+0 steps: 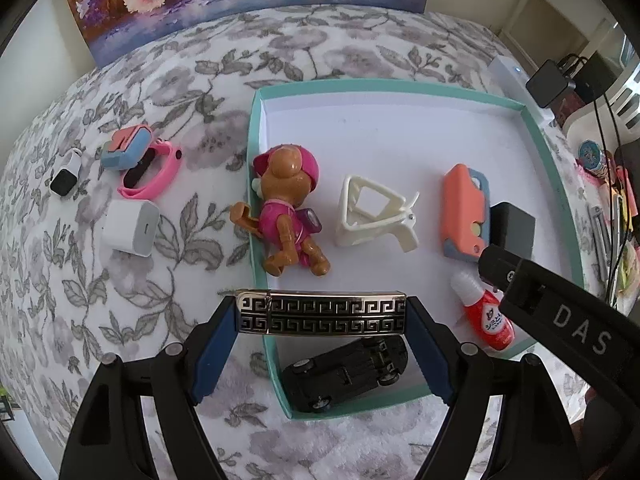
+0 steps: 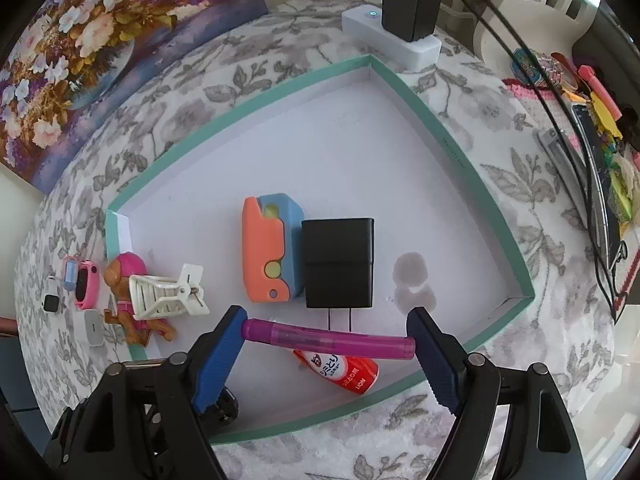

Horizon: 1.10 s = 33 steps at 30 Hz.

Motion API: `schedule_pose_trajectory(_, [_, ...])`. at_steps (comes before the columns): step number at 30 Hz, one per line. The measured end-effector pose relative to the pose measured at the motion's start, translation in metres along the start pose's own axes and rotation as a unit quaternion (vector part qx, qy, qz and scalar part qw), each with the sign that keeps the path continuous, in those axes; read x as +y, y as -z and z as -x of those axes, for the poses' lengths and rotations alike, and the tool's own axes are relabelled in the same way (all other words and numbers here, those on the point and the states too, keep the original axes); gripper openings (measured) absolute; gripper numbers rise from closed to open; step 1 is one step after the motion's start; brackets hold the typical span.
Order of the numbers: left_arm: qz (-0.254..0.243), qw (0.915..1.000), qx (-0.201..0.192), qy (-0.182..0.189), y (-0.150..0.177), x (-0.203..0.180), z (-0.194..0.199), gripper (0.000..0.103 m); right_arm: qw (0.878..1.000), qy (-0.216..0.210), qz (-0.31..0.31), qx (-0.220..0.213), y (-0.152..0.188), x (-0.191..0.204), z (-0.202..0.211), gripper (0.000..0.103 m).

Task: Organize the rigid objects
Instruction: 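Open the left tool releasing the gold bar while the right tool releases the pink marker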

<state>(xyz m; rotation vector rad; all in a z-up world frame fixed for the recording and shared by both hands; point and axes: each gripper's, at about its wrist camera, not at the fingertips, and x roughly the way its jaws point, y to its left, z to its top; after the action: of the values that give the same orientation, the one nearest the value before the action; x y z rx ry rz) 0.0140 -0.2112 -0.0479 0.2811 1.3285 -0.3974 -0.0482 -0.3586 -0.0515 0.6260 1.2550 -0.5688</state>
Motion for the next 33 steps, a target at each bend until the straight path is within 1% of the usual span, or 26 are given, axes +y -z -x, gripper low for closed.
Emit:
schedule_pose_trajectory(7, [-0.002, 1.0, 0.005, -0.006, -0.001, -0.001, -0.008, 0.082, 1.0, 0.003, 0.006, 0.002, -0.001, 0.004, -0.003, 0.084])
schedule_pose_trajectory(19, [-0.002, 0.9999, 0.009, -0.006, -0.001, -0.002, -0.008, 0.083, 1.0, 0.002, 0.007, 0.006, 0.0, 0.005, -0.007, 0.085])
schedule_pose_trajectory(22, [-0.001, 0.9999, 0.01, -0.004, -0.001, -0.002, -0.008, 0.083, 1.0, 0.002, 0.006, 0.004, 0.0, 0.005, -0.006, 0.088])
schedule_pose_trajectory(27, [0.004, 0.9999, 0.008, -0.006, -0.001, 0.002, -0.005, 0.085, 1.0, -0.001, 0.004, -0.008, 0.0, 0.005, 0.0, 0.098])
schedule_pose_trajectory(28, [0.005, 1.0, 0.006, -0.005, -0.002, 0.002, -0.004, 0.087, 1.0, -0.001, 0.005, -0.01, 0.0, 0.005, 0.002, 0.099])
schedule_pose_trajectory(33, [0.01, 0.9999, -0.006, -0.001, -0.003, 0.004, 0.007, 0.088, 0.999, -0.007, -0.004, -0.031, -0.002, 0.002, 0.013, 0.103])
